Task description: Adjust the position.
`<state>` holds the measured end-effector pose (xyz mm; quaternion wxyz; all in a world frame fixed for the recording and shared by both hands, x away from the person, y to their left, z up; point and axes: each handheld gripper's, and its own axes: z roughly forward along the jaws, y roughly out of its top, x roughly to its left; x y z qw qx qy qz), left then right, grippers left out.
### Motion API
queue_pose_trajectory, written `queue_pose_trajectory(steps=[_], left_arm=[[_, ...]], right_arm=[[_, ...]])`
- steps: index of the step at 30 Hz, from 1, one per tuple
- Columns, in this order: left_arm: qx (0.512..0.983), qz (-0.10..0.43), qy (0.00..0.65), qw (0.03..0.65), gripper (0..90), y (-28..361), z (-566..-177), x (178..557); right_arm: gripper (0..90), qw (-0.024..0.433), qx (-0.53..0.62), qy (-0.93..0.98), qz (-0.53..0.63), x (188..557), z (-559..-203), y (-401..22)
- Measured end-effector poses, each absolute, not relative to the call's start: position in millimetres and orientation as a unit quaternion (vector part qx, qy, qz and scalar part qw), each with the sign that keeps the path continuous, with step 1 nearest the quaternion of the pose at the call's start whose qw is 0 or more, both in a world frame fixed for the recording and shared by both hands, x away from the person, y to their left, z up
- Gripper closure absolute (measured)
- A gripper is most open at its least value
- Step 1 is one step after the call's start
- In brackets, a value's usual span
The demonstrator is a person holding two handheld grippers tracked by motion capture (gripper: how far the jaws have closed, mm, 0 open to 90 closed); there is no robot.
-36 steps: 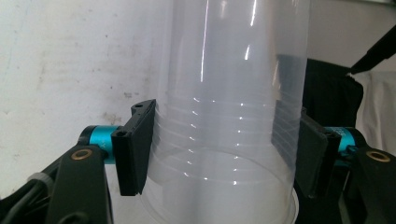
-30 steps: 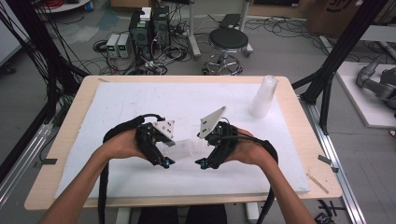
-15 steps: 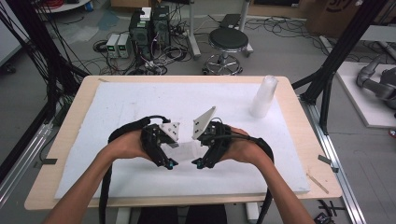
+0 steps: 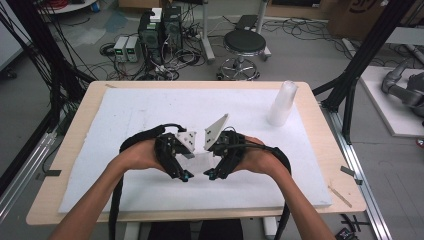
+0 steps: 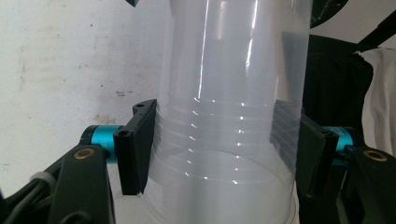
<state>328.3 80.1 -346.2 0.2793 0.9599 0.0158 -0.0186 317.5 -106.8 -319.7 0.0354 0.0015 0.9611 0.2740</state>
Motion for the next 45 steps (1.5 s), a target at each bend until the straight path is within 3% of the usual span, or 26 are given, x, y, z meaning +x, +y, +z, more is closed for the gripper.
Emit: queue_pose_trajectory(steps=[6,10,19,22,24,30,45], left_arm=[[0.96,-0.02,0.016,0.28,33.4,80,-346,328],[0.96,-0.021,0.018,0.279,33.4,80,-347,328],[0.958,-0.025,0.021,0.284,33.1,81,-349,328],[0.953,-0.032,0.021,0.3,25.5,82,-349,329],[0.949,-0.026,0.024,0.312,9.2,83,-349,330],[0.945,-0.028,0.019,0.324,7.0,86,-347,330],[0.853,-0.012,0.066,0.518,7.0,140,-353,324]], right_arm=[[30.1,0.029,-0.007,0.961,0.274,316,-320,-105],[40.5,0.029,-0.016,0.962,0.27,316,-320,-104],[42.3,0.031,-0.015,0.962,0.27,315,-321,-104],[42.5,0.029,-0.01,0.962,0.272,315,-320,-104],[42.5,0.028,-0.007,0.961,0.276,316,-321,-105],[42.5,0.024,-0.003,0.96,0.279,316,-322,-108],[42.5,0.03,0.014,0.931,0.363,317,-331,-139]])
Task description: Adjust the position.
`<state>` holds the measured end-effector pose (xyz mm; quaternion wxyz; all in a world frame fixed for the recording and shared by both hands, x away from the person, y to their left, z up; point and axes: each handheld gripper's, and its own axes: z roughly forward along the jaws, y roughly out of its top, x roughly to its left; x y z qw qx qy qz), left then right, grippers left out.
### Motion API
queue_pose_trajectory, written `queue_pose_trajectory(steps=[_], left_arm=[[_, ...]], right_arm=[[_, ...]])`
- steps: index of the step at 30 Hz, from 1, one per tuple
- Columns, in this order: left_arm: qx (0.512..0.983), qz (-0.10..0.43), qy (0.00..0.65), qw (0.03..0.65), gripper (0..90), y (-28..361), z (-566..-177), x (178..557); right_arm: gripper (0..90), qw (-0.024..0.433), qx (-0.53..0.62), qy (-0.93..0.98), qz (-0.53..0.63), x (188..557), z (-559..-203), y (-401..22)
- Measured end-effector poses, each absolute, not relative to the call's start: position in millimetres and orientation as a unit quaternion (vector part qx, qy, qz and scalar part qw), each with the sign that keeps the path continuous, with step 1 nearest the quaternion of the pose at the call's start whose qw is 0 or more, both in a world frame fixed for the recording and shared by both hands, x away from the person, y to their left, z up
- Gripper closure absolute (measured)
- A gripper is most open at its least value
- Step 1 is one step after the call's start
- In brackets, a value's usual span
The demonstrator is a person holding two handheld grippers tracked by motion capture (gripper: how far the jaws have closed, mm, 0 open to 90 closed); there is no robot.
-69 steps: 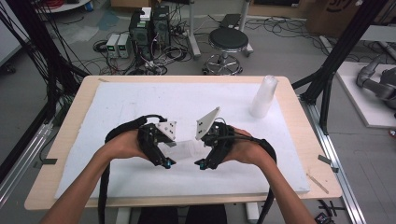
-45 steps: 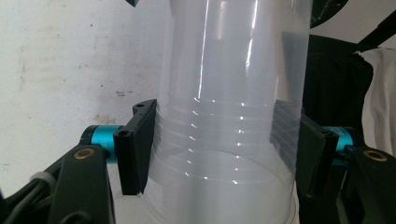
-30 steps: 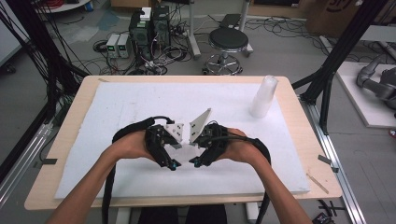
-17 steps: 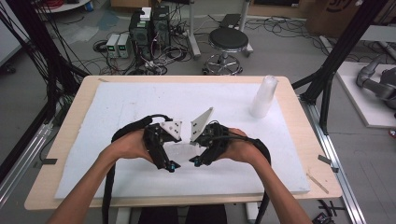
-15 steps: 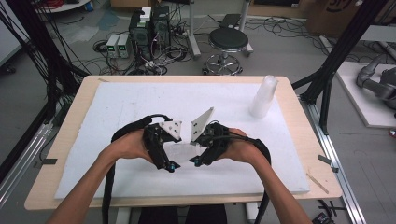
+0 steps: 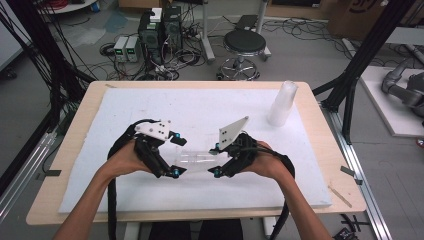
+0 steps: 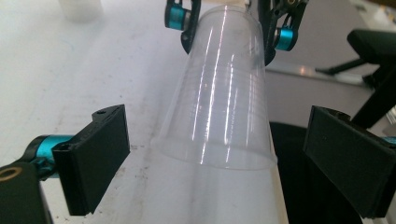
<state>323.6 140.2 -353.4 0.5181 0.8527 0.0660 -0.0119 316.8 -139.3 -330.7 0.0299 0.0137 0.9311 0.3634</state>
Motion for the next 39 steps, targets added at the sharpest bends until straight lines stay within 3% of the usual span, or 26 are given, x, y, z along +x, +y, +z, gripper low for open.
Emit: queue_pose_trajectory(steps=[5,15,39], left_arm=[[0.81,0.003,0.077,0.582,7.0,155,-364,318],[0.759,0.014,0.097,0.643,7.0,164,-390,313],[0.717,0.005,0.097,0.691,6.0,148,-412,309]], right_arm=[[42.5,0.034,0.018,0.911,0.411,317,-339,-151],[42.5,0.032,0.032,0.88,0.472,317,-351,-165],[42.5,0.015,0.032,0.825,0.564,316,-371,-174]])
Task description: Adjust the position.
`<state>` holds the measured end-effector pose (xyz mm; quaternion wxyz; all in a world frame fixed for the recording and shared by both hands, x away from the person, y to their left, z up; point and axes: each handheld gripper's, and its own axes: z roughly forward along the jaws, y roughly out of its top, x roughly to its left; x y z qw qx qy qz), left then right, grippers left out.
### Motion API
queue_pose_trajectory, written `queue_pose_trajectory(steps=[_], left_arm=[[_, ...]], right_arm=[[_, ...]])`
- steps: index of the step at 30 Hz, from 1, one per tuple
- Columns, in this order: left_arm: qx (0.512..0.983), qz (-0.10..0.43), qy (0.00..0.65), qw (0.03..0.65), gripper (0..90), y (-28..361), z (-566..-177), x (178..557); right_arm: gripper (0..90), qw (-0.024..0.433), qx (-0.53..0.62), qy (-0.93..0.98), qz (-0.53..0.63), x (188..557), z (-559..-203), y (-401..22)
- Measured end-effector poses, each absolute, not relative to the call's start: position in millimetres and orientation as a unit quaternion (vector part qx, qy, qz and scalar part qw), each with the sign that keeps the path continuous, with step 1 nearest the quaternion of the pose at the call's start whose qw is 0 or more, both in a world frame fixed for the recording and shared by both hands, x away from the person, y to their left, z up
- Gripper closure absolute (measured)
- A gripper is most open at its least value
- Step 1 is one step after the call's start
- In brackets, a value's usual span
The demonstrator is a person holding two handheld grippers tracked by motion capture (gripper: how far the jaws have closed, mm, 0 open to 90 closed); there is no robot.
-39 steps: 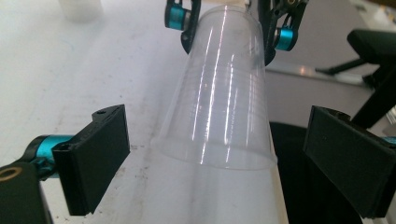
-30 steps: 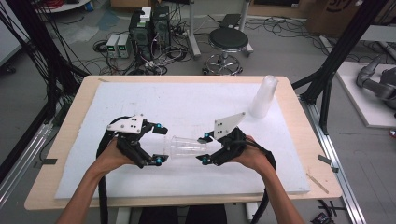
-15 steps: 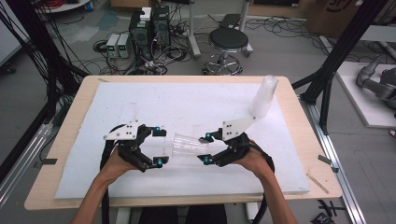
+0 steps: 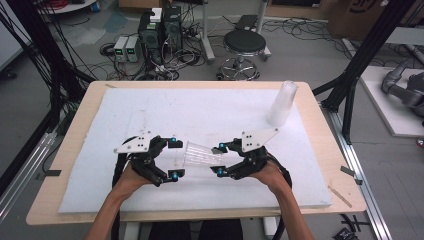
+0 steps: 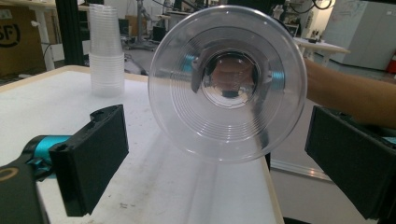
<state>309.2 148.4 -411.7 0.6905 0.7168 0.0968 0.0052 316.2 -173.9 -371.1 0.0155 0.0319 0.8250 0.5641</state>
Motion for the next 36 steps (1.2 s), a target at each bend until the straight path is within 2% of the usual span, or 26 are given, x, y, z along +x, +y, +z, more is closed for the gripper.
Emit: queue_pose_trajectory(steps=[26,36], left_arm=[[0.711,-0.014,0.083,0.698,6.2,114,-405,314],[0.714,-0.017,0.079,0.696,11.0,112,-405,315]], right_arm=[[42.5,0.006,0.022,0.796,0.605,318,-378,-176],[42.5,-0.005,0.021,0.796,0.605,318,-383,-173]])
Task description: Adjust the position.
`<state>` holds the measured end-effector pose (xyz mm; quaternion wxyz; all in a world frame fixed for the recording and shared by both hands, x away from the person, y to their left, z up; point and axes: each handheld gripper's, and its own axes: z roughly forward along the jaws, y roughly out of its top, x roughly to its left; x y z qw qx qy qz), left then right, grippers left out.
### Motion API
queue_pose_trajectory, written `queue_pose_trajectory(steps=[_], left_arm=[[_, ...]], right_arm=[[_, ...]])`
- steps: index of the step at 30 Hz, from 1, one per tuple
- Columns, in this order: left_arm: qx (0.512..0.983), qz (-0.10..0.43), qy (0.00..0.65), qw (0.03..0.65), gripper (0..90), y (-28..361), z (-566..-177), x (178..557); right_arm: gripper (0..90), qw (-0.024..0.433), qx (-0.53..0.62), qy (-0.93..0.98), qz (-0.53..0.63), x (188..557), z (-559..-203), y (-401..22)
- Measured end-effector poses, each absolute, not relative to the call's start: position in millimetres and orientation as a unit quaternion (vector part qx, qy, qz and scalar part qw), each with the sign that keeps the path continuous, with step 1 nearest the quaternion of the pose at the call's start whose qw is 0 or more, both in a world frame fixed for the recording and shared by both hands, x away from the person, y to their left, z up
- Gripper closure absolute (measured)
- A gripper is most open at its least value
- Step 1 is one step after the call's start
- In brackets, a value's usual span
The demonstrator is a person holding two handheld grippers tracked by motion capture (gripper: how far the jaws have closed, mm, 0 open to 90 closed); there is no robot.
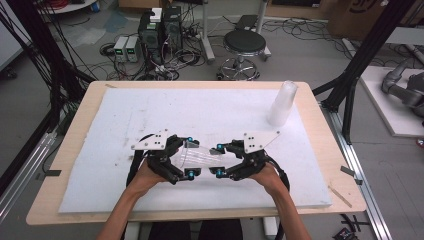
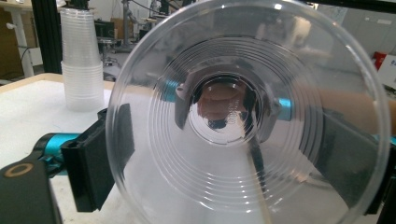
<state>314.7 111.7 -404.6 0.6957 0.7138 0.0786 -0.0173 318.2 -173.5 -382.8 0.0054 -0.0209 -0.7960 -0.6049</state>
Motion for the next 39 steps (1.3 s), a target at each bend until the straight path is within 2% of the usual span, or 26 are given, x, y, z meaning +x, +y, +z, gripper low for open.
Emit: queue_pose_trajectory(steps=[8,12,25,27,28,29,39], left_arm=[[0.716,-0.017,0.072,0.694,19.3,112.1,-404.7,314.6],[0.714,-0.018,0.062,0.697,27.5,112.3,-404.1,313.4],[0.715,-0.022,0.062,0.696,30.7,113.1,-404.3,313.9],[0.716,-0.019,0.063,0.695,30.8,113.1,-404.2,313.6],[0.716,-0.018,0.063,0.695,30.8,113.3,-404.1,313.7],[0.717,-0.017,0.063,0.694,30.8,113.8,-404.0,314.0],[0.724,-0.006,0.066,0.687,30.7,117.5,-402.7,313.7]], right_arm=[[42.5,0.008,-0.017,-0.796,-0.604,317.7,-383.7,-171.6],[42.5,0.006,-0.018,-0.799,-0.602,318.2,-384.8,-171.7],[42.2,0.009,-0.017,-0.8,-0.6,318.8,-386.4,-172.3],[36.2,0.012,-0.021,-0.801,-0.599,318.5,-386.8,-171.9],[25.1,0.016,-0.029,-0.801,-0.597,318.9,-387.2,-171.0],[19.1,0.016,-0.045,-0.806,-0.59,318.9,-387.4,-169.9],[16.5,0.001,-0.056,-0.815,-0.577,318.7,-389.1,-168.4]])
